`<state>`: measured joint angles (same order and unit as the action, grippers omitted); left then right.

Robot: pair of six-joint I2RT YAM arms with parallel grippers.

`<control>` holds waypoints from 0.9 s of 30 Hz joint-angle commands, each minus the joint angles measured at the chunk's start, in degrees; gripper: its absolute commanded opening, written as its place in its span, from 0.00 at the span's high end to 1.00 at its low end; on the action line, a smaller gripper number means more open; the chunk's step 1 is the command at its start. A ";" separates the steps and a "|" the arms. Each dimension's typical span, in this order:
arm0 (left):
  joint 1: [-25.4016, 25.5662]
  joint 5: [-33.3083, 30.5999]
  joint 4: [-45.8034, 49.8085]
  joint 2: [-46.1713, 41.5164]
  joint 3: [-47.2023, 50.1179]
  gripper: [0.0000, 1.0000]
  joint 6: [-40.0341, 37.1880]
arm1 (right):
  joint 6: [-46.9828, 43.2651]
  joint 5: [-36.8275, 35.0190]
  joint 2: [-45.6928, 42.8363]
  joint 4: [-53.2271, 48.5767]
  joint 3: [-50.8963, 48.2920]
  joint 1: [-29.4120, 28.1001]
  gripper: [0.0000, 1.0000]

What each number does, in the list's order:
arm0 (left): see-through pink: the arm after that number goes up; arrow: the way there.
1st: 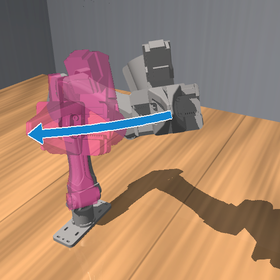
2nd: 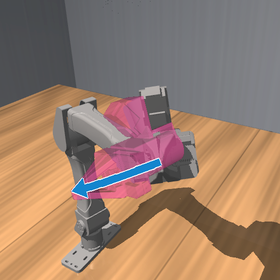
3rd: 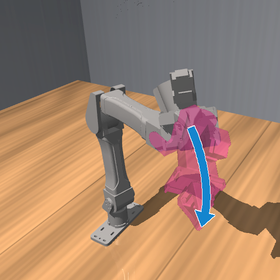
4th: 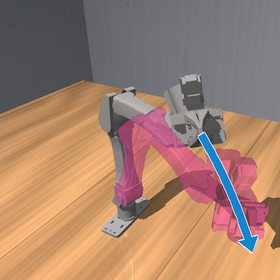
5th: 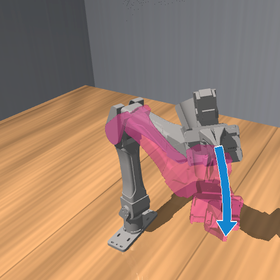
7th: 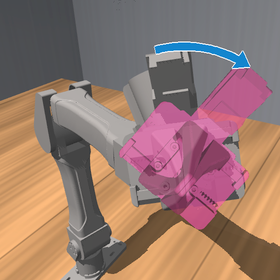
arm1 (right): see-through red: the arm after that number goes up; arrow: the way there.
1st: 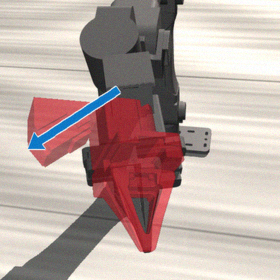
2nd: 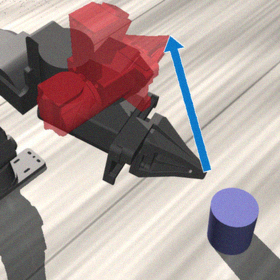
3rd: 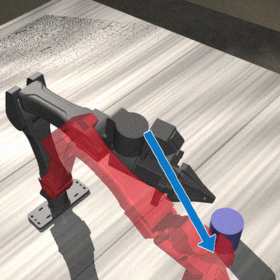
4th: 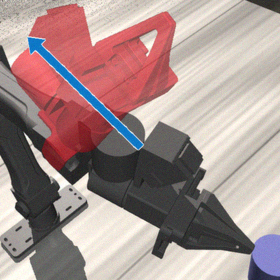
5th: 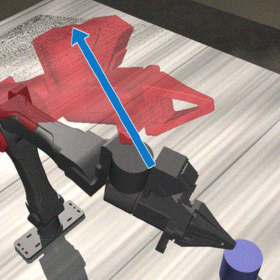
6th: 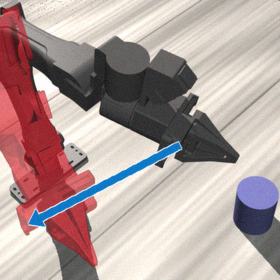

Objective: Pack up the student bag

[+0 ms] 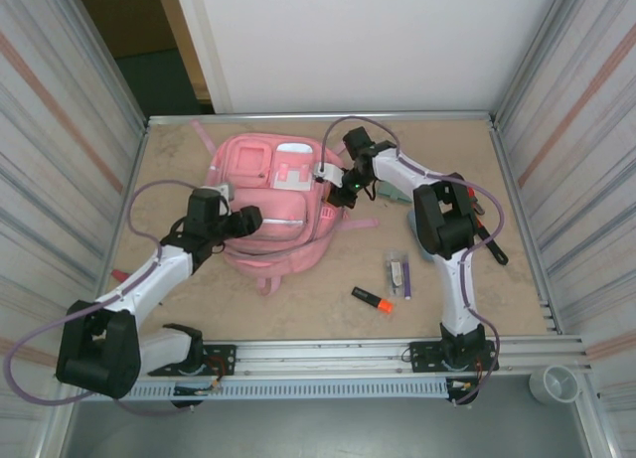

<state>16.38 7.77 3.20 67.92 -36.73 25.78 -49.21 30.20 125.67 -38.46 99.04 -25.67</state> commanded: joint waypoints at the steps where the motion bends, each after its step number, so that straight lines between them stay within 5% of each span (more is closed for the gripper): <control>1: 1.71 -2.51 -1.16 2.93 -6.11 0.30 -0.38 | 2.96 -2.20 -5.94 1.42 -2.63 -1.73 1.00; 8: 4.08 2.40 -0.56 19.78 -20.64 0.33 -1.04 | 6.06 -5.75 -10.90 7.17 -8.44 -3.38 1.00; 16: 7.96 7.06 -1.79 41.17 -37.10 0.56 -0.19 | 9.44 -8.82 -10.99 11.69 -10.36 -4.14 1.00; 27: 8.49 -6.43 -7.62 54.06 -39.02 0.71 7.20 | 9.65 -15.17 -13.82 2.41 -12.01 -8.49 1.00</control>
<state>24.86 8.43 -6.55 116.01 -76.44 30.28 -40.82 16.23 115.83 -30.70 88.18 -31.59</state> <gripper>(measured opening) 0.297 0.045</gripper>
